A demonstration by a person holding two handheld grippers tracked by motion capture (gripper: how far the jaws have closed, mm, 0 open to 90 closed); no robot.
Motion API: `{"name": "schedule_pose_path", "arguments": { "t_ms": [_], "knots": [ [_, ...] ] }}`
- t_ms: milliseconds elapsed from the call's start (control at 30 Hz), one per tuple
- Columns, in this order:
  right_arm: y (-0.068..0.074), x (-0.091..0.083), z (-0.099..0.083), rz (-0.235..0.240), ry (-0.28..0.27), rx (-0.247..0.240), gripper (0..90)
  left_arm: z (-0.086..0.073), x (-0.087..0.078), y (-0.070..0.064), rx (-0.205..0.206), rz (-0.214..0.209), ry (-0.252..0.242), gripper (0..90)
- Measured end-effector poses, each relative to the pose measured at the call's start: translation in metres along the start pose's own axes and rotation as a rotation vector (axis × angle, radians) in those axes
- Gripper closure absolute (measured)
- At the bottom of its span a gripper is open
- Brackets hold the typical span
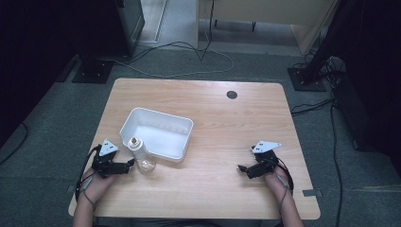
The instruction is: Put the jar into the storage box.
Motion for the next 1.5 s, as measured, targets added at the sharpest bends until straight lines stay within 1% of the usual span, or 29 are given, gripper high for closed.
{"name": "schedule_pose_path", "arguments": {
  "t_ms": [100,167,233,300,400,467,500,533,600,633,667,700,733,800,867,967,1000,1033,1067,1100,1133,1167,1400,1467,1500],
  "knots": [
    [0.000,0.000,0.000,0.000,0.000,-0.001,0.0,0.000,0.000,0.000,0.003,0.000,-0.003,10.1],
    [0.000,0.000,0.000,0.000,0.000,-0.001,0.0,0.002,0.000,0.000,0.009,-0.003,-0.014,10.1],
    [0.000,0.000,0.000,0.000,0.000,-0.001,0.0,0.003,-0.001,0.000,0.002,-0.012,-0.036,10.1],
    [0.000,0.000,0.000,0.000,0.000,-0.001,0.0,0.004,-0.002,0.000,-0.002,-0.019,-0.044,10.1],
    [0.000,0.000,0.000,0.000,0.000,-0.001,0.0,0.005,-0.004,0.002,-0.022,-0.034,-0.070,10.1],
    [0.000,0.000,0.000,0.000,0.000,-0.001,0.0,0.006,-0.006,0.002,-0.030,-0.052,-0.096,10.0],
    [0.000,0.000,0.000,0.000,0.000,-0.001,0.0,0.007,-0.007,0.001,-0.031,-0.059,-0.100,10.1],
    [0.000,0.000,0.000,0.000,0.000,-0.001,0.0,0.007,-0.007,0.001,-0.031,-0.059,-0.100,10.0],
    [0.000,0.000,0.000,0.000,0.000,-0.001,0.0,0.007,-0.007,-0.001,-0.046,-0.090,-0.092,10.1],
    [0.000,0.000,0.000,0.000,0.000,-0.001,0.0,0.007,-0.008,-0.002,-0.047,-0.103,-0.084,10.1],
    [0.000,0.000,0.000,0.000,0.000,-0.001,0.0,0.007,-0.009,-0.003,-0.038,-0.105,-0.083,10.1],
    [0.000,0.000,0.000,0.000,0.000,-0.001,0.0,0.009,-0.013,-0.006,-0.018,-0.108,-0.076,10.1],
    [0.000,0.000,0.000,0.000,0.000,-0.001,0.0,0.010,-0.015,-0.008,-0.009,-0.112,-0.077,10.1],
    [0.000,0.000,0.000,0.000,0.000,-0.001,0.0,0.011,-0.017,-0.009,-0.007,-0.113,-0.075,10.1],
    [0.000,0.000,0.000,0.000,0.000,-0.001,0.0,0.015,-0.024,-0.011,0.004,-0.115,-0.076,10.1],
    [0.000,0.000,0.000,0.000,0.000,-0.001,0.0,0.017,-0.029,-0.012,0.006,-0.122,-0.081,10.1],
    [0.000,0.000,0.000,0.000,0.000,-0.001,0.0,0.019,-0.033,-0.015,0.021,-0.133,-0.083,10.1],
    [0.000,0.000,0.000,0.000,0.000,-0.001,0.0,0.019,-0.033,-0.015,0.021,-0.133,-0.083,10.1],
    [0.000,0.000,0.000,0.000,0.000,-0.001,0.0,0.019,-0.035,-0.016,0.036,-0.133,-0.084,10.1],
    [0.000,0.000,0.000,0.000,0.000,-0.002,0.0,0.020,-0.038,-0.019,0.054,-0.138,-0.077,10.1],
    [0.000,0.000,0.000,0.000,0.000,-0.002,0.0,0.020,-0.038,-0.019,0.054,-0.138,-0.077,10.1],
    [0.000,0.000,0.000,0.000,0.000,-0.001,0.0,0.022,-0.041,-0.022,0.068,-0.139,-0.067,10.1],
    [0.000,0.000,0.000,0.000,0.000,-0.001,0.0,0.027,-0.048,-0.030,0.072,-0.157,-0.052,10.1],
    [0.000,0.000,0.000,0.000,0.000,-0.001,0.0,0.030,-0.050,-0.034,0.074,-0.171,-0.053,10.1],
    [0.000,0.000,0.000,0.000,0.000,0.000,0.0,0.032,-0.051,-0.039,0.085,-0.180,-0.048,10.1]
  ]
}}
Point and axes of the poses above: each handheld gripper's, and its own axes: x roughly forward along the jaws, z roughly out of its top, y roughly to its left, the point moved 8 cm from there along x, roughly forward along the jaws, and after that the axes turned 2 degrees about -x, right-handed, at the moved point
